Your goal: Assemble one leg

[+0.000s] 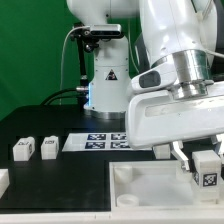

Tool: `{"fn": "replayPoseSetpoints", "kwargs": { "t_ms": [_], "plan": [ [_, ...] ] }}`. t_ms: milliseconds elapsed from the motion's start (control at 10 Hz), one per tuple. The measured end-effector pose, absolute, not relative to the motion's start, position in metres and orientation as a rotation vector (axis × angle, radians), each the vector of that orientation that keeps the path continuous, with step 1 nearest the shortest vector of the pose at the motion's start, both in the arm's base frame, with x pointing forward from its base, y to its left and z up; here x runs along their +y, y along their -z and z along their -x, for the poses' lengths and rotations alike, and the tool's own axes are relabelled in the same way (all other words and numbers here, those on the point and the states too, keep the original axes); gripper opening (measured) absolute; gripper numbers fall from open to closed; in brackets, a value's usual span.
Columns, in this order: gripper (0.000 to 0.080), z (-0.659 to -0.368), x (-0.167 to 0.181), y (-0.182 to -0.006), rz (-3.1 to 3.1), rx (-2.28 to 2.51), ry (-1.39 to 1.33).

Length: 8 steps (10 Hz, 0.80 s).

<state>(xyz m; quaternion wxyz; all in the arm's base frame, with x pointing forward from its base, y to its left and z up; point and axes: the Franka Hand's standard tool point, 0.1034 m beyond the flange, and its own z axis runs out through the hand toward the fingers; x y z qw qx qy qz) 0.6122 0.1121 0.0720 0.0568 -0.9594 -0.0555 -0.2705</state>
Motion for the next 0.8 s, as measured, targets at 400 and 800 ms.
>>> {"fn": "replayPoseSetpoints", "kwargs": {
  "t_ms": [400,800],
  "plan": [
    [0.0517,-0.6122,0.1121,-0.0719,2.91,-0.168,0.82],
    [0.0648,-0.6122,0.1121,-0.0719,2.91,-0.168,0.82]
  ]
}}
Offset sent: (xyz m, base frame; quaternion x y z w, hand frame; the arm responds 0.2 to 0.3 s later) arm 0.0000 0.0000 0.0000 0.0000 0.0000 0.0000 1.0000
